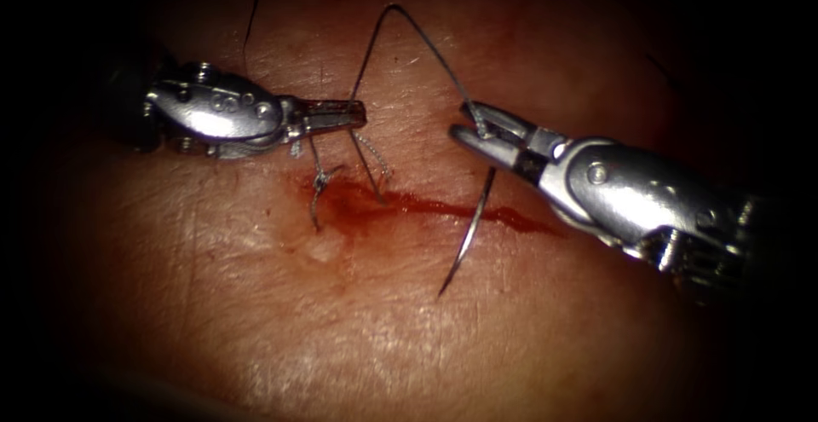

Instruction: Wound Closure

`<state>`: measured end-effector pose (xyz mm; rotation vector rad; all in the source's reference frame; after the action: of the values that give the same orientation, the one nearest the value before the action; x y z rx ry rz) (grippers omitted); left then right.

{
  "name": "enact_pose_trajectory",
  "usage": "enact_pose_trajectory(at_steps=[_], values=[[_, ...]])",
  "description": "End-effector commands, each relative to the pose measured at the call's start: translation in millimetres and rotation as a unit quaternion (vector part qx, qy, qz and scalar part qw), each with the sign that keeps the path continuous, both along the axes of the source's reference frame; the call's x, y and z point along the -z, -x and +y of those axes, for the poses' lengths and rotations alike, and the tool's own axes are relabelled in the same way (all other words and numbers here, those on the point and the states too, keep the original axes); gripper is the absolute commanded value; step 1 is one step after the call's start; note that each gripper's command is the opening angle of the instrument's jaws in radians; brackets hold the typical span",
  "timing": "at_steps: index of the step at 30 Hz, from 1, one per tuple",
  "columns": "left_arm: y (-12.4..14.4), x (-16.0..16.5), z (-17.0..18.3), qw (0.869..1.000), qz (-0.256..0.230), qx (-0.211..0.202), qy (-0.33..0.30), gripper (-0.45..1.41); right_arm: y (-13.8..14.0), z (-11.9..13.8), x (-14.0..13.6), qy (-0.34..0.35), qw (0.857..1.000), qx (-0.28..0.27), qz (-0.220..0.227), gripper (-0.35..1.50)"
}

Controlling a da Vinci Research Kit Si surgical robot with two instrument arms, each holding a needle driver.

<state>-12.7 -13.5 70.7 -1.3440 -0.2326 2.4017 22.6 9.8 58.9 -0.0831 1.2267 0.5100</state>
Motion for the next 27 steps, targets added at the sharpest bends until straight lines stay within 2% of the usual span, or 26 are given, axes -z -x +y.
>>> enact_pose_trajectory(at_steps=[1,6,8,9,10,13,16,20,22,23,27], values=[[0.1,-1.0,-1.0,1.0,0.001,0.0,0.0,-0.45,-1.1,-0.6,-0.9,-0.001,1.0,0.002,0.001,-0.35],[-0.2,-1.5,0.0,1.0,0.0,0.01,0.004,-0.42,-2.3,-1.7,-2.3,0.006,1.0,0.011,0.004,-0.35],[-0.3,-1.7,0.4,1.0,0.002,0.017,0.001,0.34,-2.8,-2.2,-2.8,0.008,1.0,0.016,0.006,-0.35],[-0.3,-1.8,0.5,1.0,0.002,0.025,-0.009,0.52,-3.1,-2.4,-2.9,0.009,1.0,0.017,0.006,-0.35],[-0.3,-1.9,0.9,0.997,0.006,0.063,-0.043,0.79,-3.4,-2.7,-3.2,0.011,1.0,0.019,0.007,-0.35],[-0.6,-1.6,1.0,0.994,0.008,0.089,-0.06,1.18,-2.9,-2.4,-3.3,0.011,1.0,0.019,0.007,-0.35],[-1.2,-0.7,0.2,0.994,0.002,0.082,-0.066,1.25,-1.6,-1.7,-3.5,0.007,1.0,0.011,0.0,-0.35],[-3.0,1.5,-2.5,0.995,-0.02,0.056,-0.078,1.23,2.7,0.4,-3.9,0.009,1.0,-0.011,-0.005,-0.35],[-3.5,2.1,-3.8,0.995,-0.027,0.044,-0.085,1.16,4.3,1.2,-3.9,0.012,1.0,-0.018,-0.005,-0.35],[-3.7,2.4,-5.4,0.992,-0.029,0.032,-0.117,1.04,5.3,1.7,-3.8,0.012,1.0,-0.022,-0.005,-0.35],[-3.3,2.1,-7.3,0.986,-0.025,0.001,-0.166,0.93,5.7,1.9,-3.5,0.014,1.0,-0.021,-0.005,-0.35]])
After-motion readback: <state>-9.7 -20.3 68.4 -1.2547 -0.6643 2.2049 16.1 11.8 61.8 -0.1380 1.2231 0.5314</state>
